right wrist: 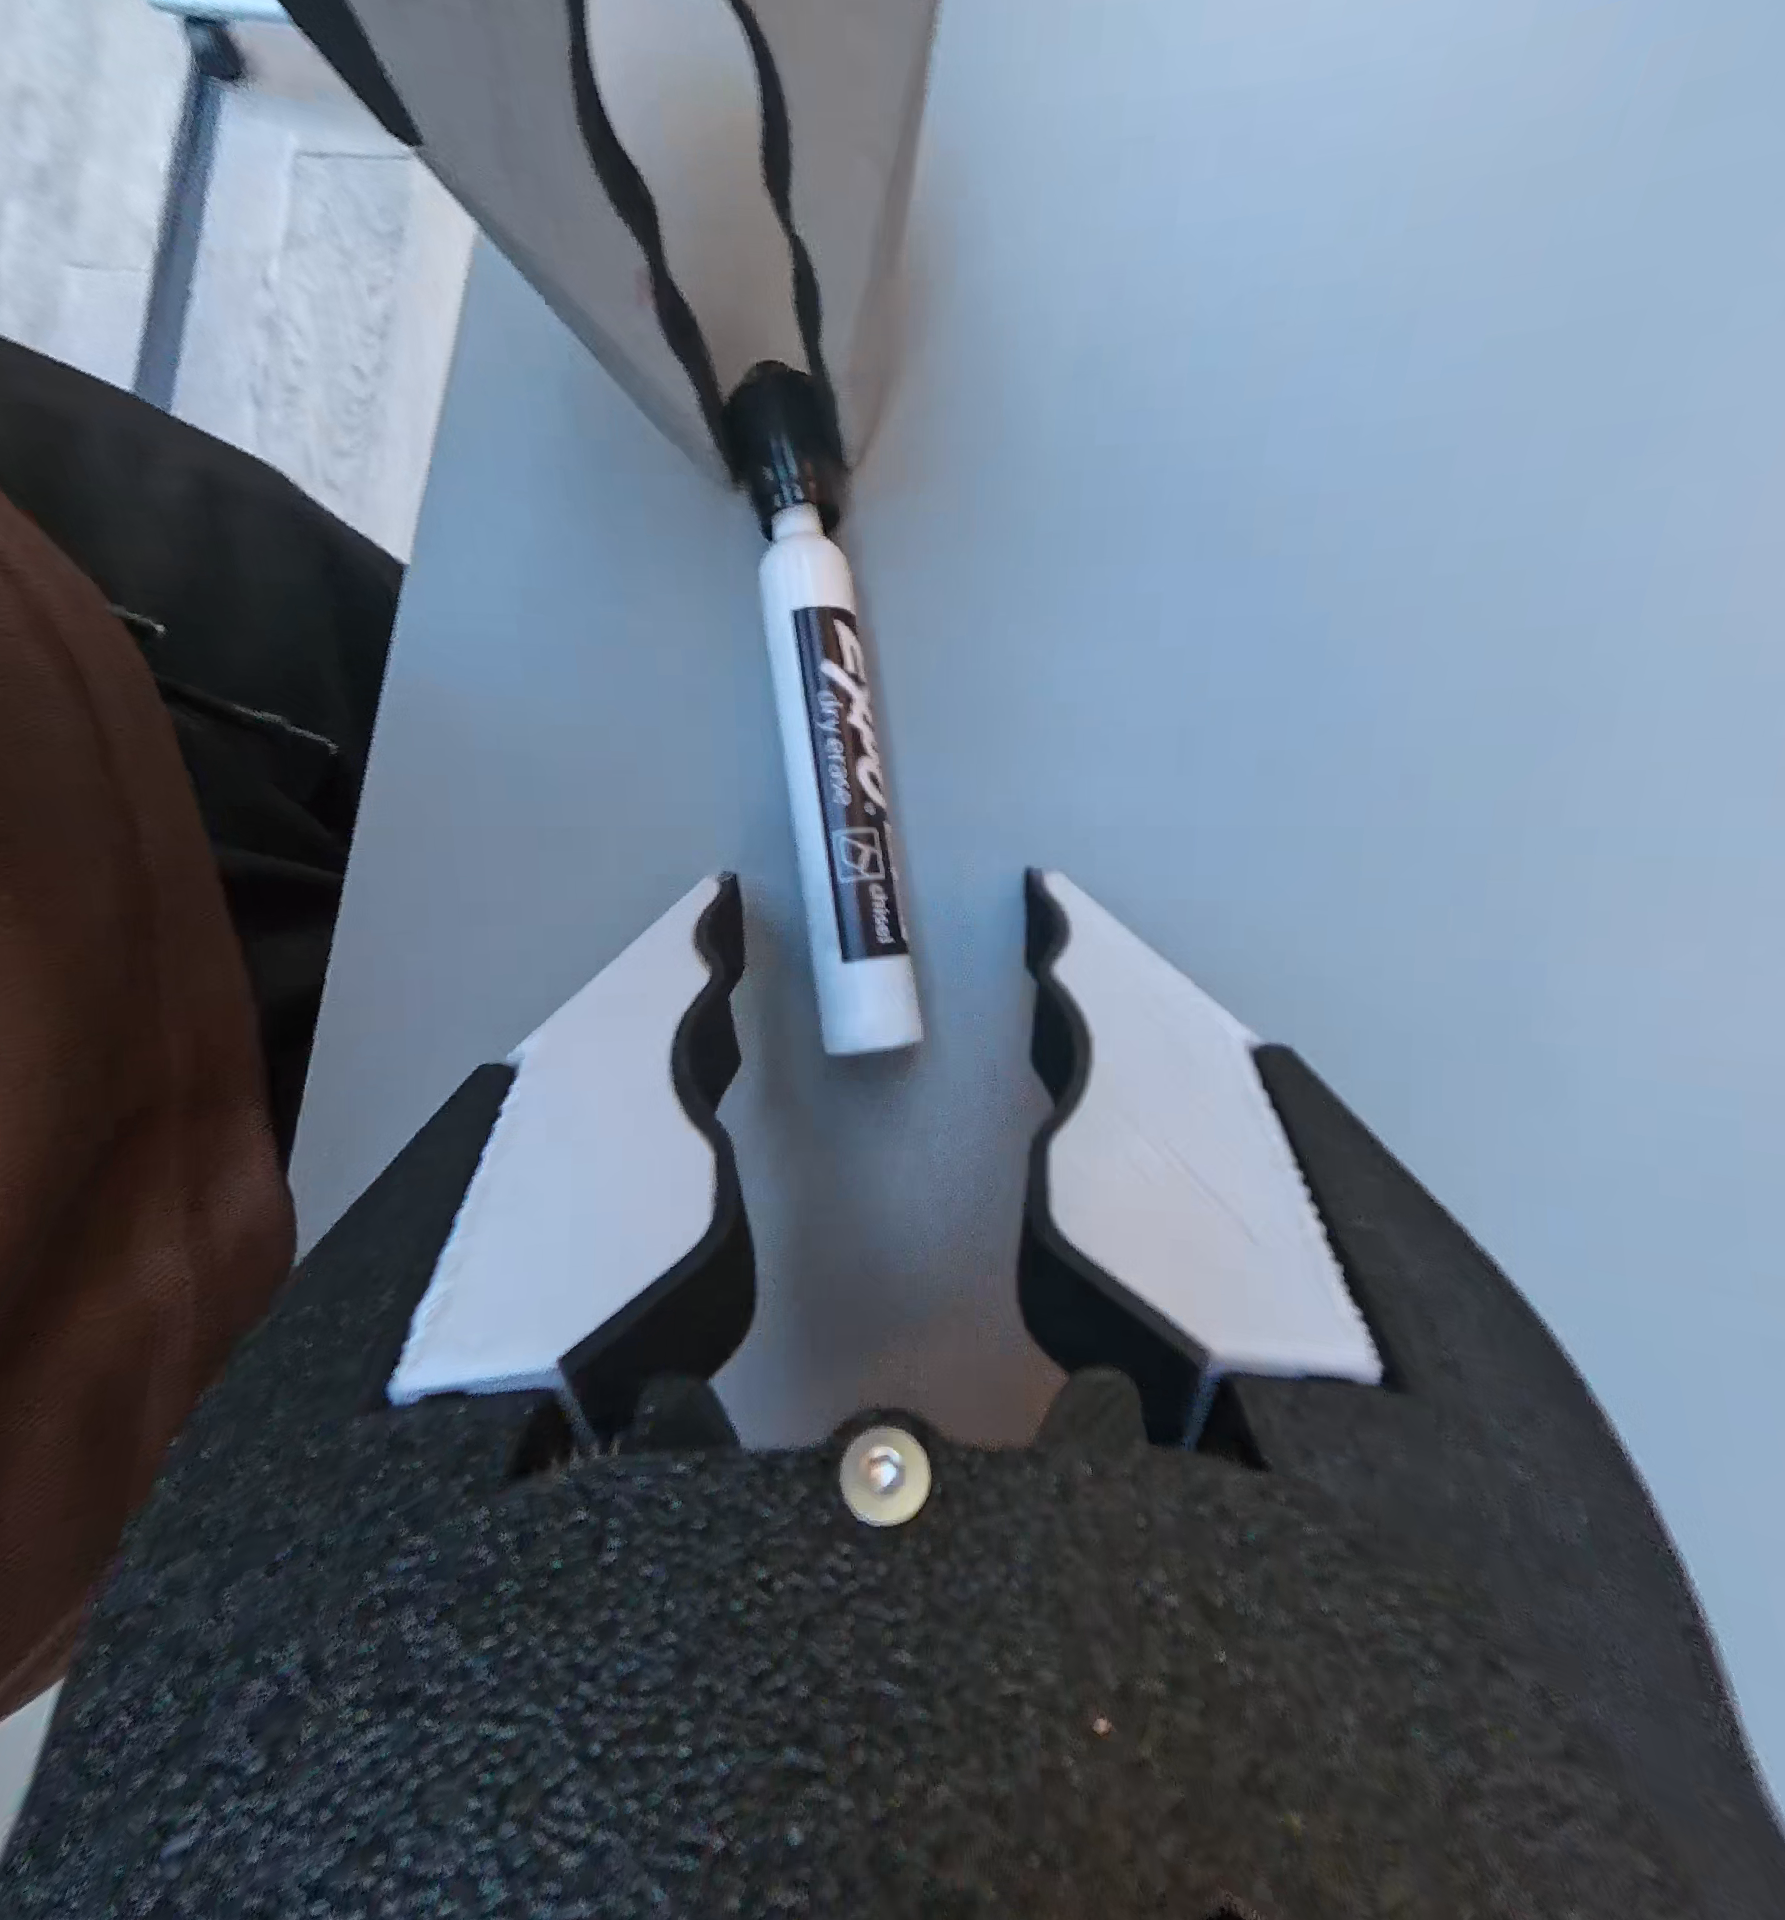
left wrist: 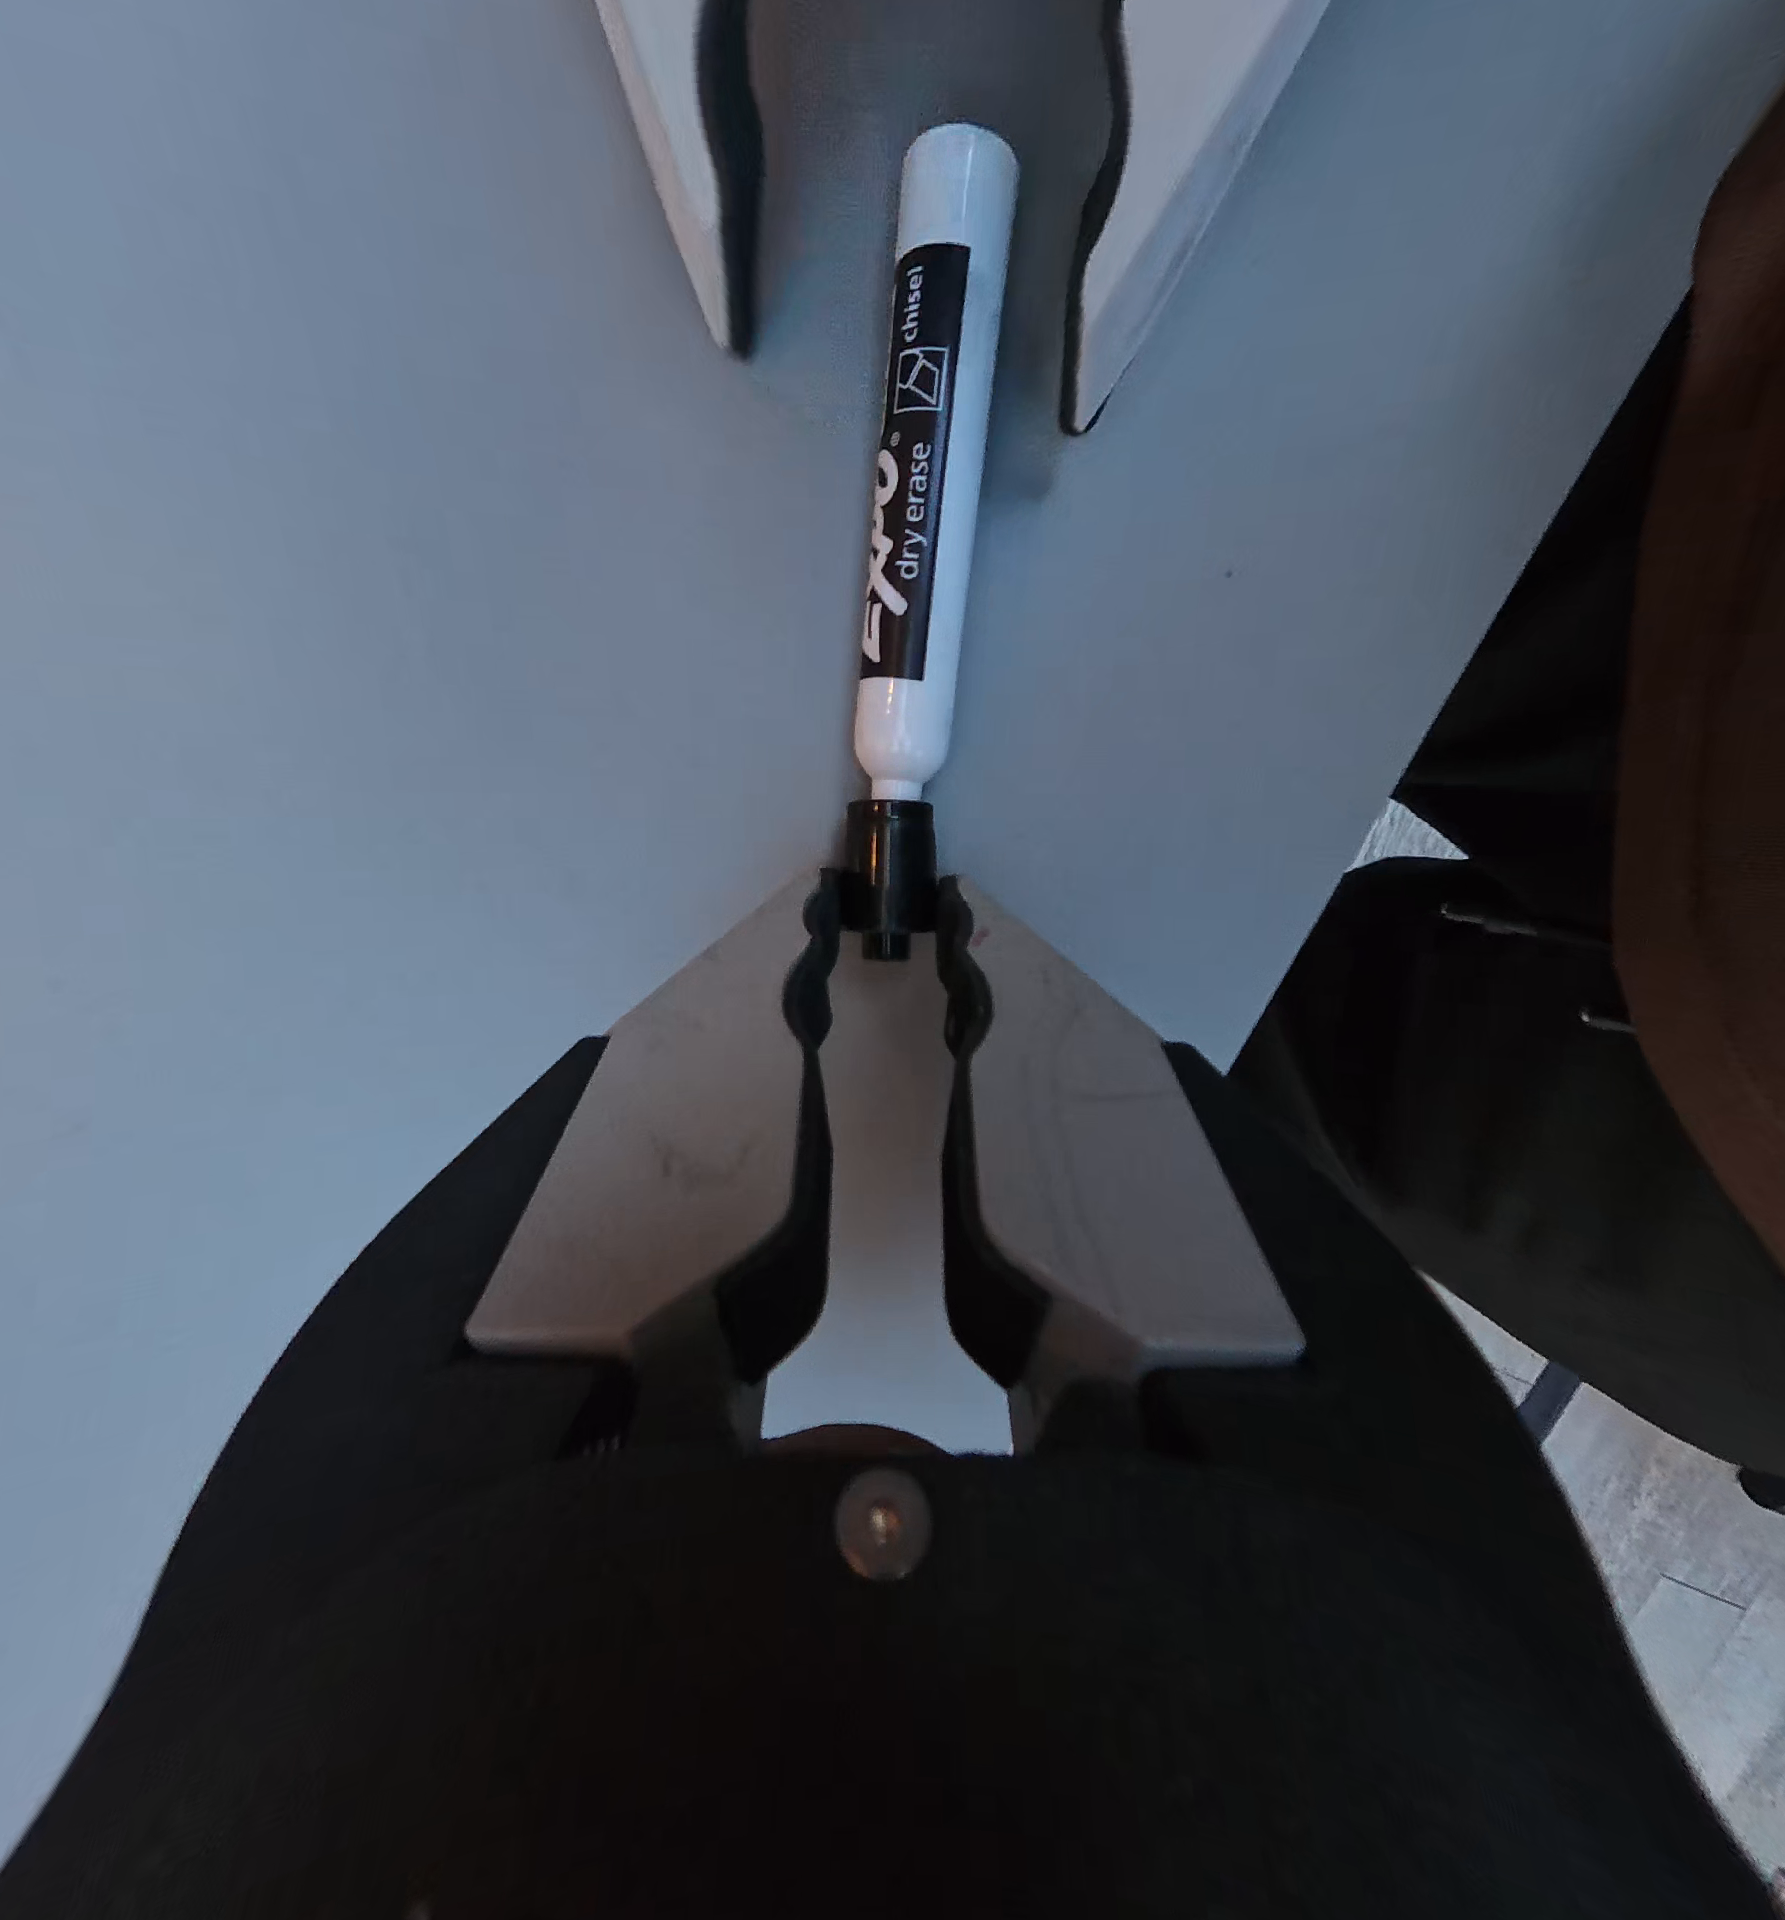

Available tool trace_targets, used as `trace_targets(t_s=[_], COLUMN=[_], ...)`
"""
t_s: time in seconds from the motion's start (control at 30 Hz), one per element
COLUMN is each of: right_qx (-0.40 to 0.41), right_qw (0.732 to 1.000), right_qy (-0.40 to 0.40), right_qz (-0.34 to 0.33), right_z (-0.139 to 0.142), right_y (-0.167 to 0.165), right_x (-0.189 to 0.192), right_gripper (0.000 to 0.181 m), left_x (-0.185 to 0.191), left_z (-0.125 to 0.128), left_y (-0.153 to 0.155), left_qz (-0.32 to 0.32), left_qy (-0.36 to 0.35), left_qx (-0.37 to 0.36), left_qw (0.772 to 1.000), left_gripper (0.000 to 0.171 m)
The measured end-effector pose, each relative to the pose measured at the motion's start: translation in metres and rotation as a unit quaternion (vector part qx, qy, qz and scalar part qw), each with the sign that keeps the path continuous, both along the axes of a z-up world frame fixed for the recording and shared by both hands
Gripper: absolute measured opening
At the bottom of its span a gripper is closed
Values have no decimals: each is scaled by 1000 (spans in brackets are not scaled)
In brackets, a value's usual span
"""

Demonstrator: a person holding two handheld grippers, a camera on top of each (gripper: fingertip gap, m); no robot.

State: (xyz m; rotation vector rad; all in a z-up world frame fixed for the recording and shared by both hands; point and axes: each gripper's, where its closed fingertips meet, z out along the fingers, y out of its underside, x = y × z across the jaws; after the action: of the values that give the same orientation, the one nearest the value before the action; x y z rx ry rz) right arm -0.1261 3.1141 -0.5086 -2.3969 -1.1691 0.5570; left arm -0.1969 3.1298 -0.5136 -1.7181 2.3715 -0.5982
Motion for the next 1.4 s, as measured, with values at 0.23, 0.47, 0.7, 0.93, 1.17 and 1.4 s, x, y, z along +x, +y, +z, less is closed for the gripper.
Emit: trace_targets(t_s=[0.23,0.47,0.7,0.93,1.17,1.4], right_qx=[-61,-69,-65,-75,-102,-98], right_qw=[995,996,998,996,993,992], right_qy=[17,2,-23,-28,-14,-17], right_qz=[-71,-52,10,42,49,78], right_z=[10,-1,-2,-2,-4,-5], right_y=[-29,-22,-26,-26,-29,-25], right_x=[28,22,20,15,9,-7], right_gripper=[28,15,3,0,0,0], left_x=[0,1,2,3,2,4], left_z=[2,1,0,0,-2,-1], left_y=[1,-3,-3,-1,4,2], left_qz=[2,-4,2,-3,6,-21], left_qy=[-4,-13,-19,-26,-36,-21], left_qx=[-3,-9,-5,5,-3,15], left_qw=[1000,1000,1000,1000,999,999], left_gripper=[15,15,15,13,13,10])
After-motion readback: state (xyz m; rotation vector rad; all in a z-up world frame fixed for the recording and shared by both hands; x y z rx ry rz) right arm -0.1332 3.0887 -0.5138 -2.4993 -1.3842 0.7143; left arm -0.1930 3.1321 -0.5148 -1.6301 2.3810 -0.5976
